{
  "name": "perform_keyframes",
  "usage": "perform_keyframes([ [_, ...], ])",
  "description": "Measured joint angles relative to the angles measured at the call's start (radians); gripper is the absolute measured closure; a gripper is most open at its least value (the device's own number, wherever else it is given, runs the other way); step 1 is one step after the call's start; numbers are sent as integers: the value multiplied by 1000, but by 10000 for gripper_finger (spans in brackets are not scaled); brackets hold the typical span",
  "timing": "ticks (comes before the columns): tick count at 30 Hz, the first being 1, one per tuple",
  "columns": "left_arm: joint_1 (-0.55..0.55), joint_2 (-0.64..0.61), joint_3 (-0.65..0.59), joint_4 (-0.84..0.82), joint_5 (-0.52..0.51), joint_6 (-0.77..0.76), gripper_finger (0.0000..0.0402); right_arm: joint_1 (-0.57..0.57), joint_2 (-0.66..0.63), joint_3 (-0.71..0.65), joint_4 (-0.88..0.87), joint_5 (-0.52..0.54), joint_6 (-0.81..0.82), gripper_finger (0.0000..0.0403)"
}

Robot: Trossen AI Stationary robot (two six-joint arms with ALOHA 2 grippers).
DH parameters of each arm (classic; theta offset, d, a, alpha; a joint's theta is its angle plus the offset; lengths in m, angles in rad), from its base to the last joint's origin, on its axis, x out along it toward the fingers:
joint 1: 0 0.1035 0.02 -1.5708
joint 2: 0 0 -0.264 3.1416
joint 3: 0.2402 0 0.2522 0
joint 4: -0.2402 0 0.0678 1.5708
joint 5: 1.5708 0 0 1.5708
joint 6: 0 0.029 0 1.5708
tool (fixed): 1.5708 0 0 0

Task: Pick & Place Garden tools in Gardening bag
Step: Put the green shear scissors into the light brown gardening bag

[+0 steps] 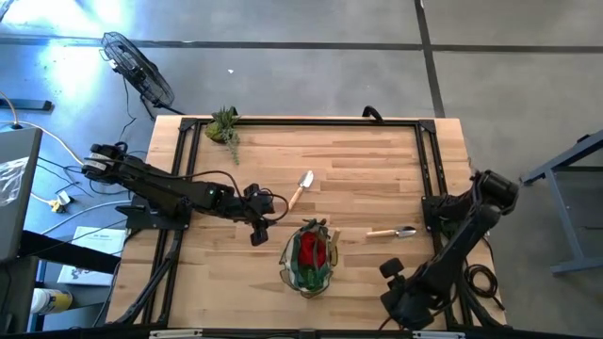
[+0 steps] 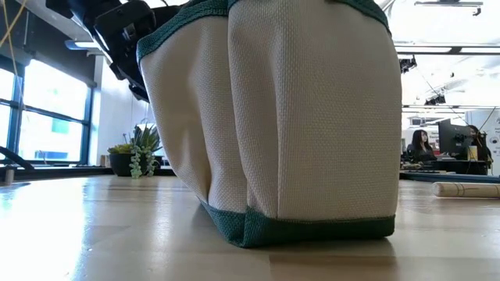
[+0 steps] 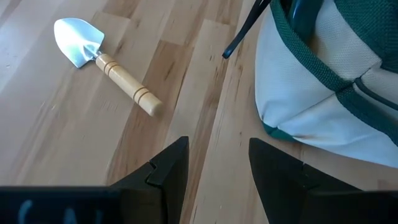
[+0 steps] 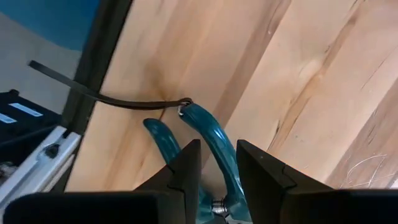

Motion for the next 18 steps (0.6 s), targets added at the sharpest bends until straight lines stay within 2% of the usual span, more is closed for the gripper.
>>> perform_keyframes([
  [18,0,0,0,0,-3,-2,240,13,41,0,-14,9,-8,310],
])
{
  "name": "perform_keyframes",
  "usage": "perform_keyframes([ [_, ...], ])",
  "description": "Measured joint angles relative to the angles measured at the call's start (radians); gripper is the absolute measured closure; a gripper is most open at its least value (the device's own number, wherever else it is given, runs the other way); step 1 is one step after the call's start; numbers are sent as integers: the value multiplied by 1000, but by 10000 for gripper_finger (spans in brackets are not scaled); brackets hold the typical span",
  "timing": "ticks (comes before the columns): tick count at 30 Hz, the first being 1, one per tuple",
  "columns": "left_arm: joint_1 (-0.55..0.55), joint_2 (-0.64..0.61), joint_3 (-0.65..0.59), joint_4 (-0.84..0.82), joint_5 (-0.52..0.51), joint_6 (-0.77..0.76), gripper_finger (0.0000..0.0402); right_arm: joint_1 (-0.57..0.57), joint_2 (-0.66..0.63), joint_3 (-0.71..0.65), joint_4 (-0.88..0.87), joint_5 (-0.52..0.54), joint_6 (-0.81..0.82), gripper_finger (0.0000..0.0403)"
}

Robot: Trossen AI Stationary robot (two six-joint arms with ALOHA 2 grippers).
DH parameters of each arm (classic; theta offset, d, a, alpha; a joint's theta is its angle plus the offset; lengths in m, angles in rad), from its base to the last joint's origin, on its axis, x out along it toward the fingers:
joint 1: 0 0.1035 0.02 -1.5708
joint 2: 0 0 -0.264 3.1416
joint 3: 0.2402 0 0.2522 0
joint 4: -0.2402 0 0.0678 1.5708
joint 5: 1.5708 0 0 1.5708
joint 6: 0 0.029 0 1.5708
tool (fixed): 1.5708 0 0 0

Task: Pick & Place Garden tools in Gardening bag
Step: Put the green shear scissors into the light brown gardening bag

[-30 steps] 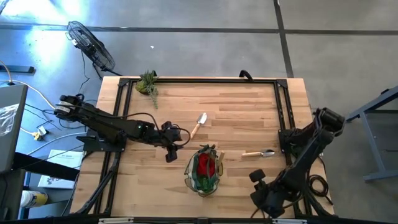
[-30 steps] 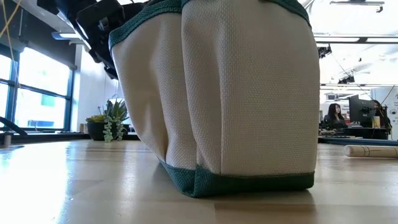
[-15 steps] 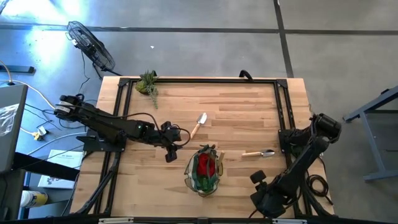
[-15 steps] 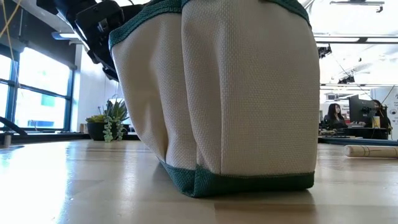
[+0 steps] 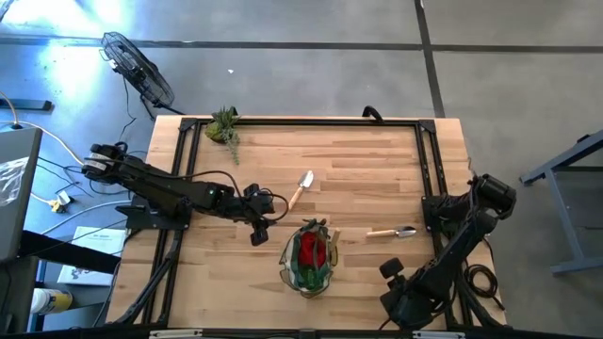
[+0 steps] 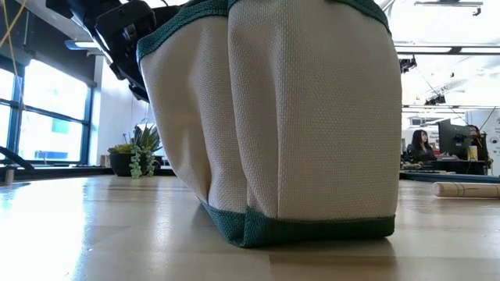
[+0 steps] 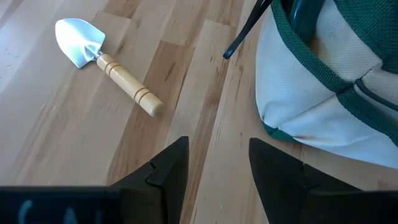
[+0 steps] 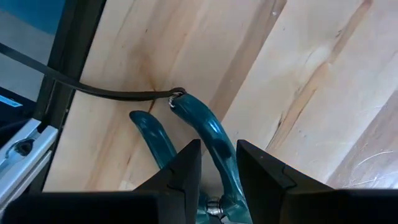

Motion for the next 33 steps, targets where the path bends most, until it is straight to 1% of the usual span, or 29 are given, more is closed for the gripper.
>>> perform_keyframes([
  [6,0,0,0,0,0,-2,240,0,7,0,-2,14,0,310],
  [15,0,0,0,0,0,-6,240,0,92,3,1,-10,-1,309],
  [20,0,0,0,0,1,-7,240,0,113,5,7,-7,0,309],
  [27,0,0,0,0,1,-7,240,0,115,2,19,12,137,309],
  [33,0,0,0,0,1,-9,240,-1,116,2,22,12,193,309],
])
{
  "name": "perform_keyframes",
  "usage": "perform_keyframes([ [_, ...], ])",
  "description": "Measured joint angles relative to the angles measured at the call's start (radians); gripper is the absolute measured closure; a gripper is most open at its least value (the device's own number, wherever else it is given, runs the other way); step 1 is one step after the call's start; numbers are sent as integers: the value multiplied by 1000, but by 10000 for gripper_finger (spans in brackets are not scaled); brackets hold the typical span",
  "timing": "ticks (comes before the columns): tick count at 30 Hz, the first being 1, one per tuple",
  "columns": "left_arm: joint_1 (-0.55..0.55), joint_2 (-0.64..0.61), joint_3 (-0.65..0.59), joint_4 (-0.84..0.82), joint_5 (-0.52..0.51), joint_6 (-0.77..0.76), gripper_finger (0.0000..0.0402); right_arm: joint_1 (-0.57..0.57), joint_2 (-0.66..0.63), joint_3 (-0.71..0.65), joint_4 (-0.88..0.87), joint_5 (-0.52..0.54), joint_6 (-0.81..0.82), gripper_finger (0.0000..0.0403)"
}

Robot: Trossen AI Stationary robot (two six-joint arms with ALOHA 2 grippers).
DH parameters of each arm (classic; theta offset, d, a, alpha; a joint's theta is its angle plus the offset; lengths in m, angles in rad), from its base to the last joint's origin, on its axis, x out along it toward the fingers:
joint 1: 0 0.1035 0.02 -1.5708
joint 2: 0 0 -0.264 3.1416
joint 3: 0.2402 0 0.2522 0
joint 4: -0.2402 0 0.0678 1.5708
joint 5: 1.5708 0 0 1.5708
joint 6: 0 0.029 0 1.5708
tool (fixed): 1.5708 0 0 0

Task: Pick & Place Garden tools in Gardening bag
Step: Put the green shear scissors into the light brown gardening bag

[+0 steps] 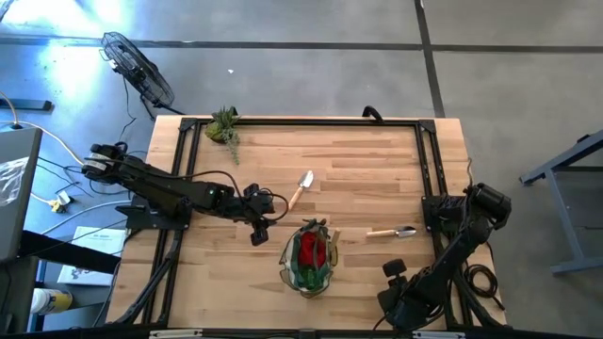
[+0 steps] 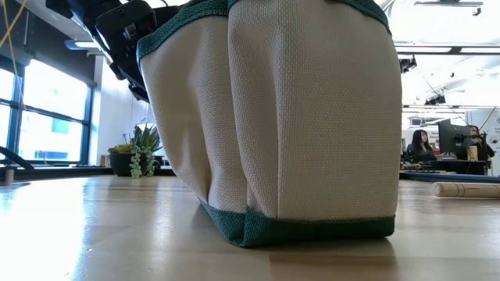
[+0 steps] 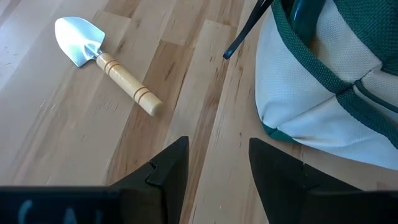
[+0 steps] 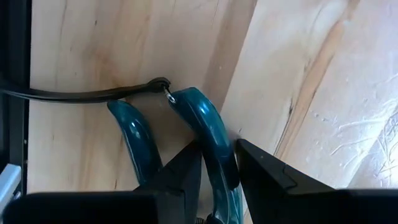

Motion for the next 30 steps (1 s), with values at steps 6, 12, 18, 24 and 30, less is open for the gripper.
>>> perform_keyframes([
  [6,0,0,0,0,0,0,240,0,1,-2,0,29,53,309],
  [12,0,0,0,0,0,0,240,1,2,-2,-8,55,173,334],
  [18,0,0,0,0,0,0,240,0,2,-2,-8,57,281,362],
  [24,0,0,0,0,0,-1,240,1,2,-2,-15,118,457,362],
  [30,0,0,0,0,0,-1,240,5,5,12,-7,233,507,362],
])
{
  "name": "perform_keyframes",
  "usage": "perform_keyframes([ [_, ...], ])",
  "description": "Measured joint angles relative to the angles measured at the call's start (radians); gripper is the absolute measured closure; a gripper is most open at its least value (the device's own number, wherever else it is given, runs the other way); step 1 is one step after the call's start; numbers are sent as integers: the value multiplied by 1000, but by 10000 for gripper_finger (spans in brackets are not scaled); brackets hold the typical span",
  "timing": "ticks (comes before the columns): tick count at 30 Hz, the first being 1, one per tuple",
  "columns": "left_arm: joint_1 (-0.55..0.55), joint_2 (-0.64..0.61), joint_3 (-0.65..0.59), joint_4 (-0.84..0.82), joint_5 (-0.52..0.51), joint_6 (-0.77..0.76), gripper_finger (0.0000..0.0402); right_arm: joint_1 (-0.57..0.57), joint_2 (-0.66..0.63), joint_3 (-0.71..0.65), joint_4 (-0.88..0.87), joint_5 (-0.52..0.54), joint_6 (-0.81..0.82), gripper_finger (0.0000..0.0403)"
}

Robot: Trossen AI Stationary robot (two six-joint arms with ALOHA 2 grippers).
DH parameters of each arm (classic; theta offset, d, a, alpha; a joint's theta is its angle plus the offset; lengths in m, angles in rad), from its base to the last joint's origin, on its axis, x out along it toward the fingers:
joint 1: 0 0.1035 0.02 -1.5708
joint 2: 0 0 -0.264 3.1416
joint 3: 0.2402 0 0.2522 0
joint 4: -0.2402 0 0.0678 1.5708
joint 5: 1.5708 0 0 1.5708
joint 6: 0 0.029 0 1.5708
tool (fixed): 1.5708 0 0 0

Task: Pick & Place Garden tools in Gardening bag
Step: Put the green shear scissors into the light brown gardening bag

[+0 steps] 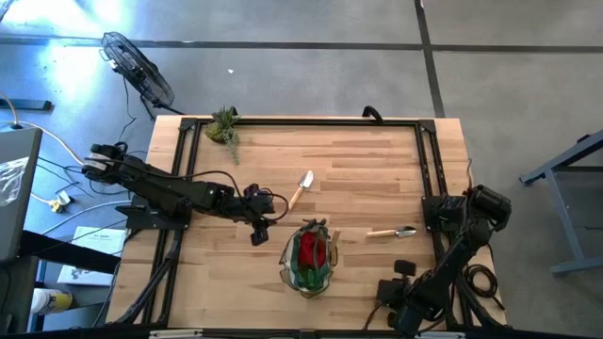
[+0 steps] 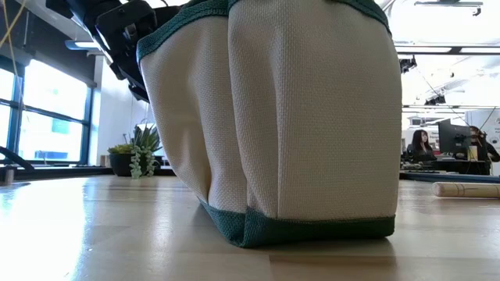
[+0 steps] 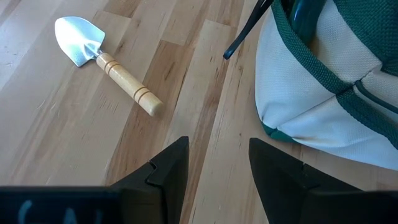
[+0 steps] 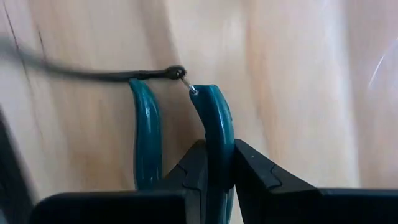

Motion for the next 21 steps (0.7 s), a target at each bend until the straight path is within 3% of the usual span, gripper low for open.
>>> perform_keyframes([
  [5,0,0,0,-1,0,-1,240,17,5,64,22,301,12,362],
  [21,-21,0,0,-8,0,-27,240,75,2,147,45,498,33,362],
])
